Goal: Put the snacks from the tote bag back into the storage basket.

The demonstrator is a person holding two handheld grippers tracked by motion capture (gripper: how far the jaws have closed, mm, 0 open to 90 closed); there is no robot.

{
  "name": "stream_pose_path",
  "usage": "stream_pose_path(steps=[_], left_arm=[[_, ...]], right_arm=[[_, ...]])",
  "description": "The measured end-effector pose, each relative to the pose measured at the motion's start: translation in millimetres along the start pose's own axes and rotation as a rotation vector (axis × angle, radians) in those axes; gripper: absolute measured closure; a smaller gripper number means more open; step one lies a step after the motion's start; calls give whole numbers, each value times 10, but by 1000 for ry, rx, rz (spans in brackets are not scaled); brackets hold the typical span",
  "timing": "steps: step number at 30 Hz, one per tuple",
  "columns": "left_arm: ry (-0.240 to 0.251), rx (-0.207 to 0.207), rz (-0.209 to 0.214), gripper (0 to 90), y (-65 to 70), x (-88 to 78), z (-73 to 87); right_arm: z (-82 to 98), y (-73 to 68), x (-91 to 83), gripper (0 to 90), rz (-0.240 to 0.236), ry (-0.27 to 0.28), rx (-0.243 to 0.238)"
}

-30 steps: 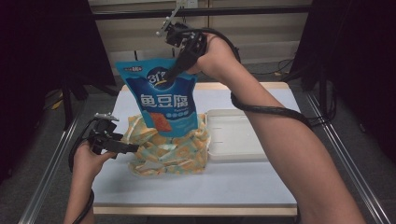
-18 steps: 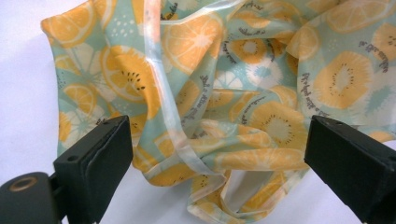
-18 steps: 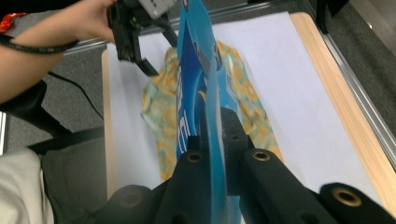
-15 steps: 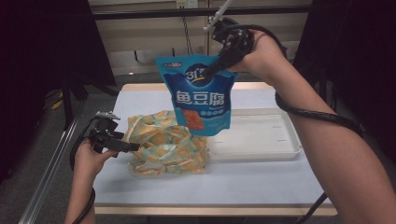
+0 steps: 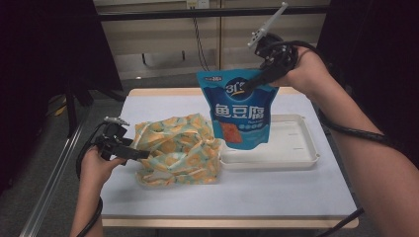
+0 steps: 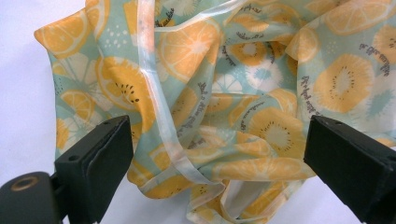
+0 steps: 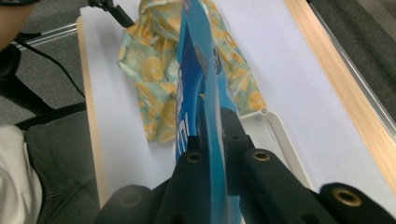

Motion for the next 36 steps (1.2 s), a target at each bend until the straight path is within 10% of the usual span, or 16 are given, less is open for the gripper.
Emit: stream_pose_path(steps=[32,36], left_arm=[[-15,5,-7,81,3,19,23],[-18,13,-8,81,1,24,22]], right_arm=[[998,138,244,890,-9,15,56],[1112,177,130,522,44,28,84]])
Point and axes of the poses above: each handheld gripper's, and its own axes: x roughly forward along the jaws, z roughly out of its underside, y roughly to its right, the point moved 9 cm from there along x, roughly forward along the jaws, and after that the axes turned 15 degrees about y, right-handed, at the moved point
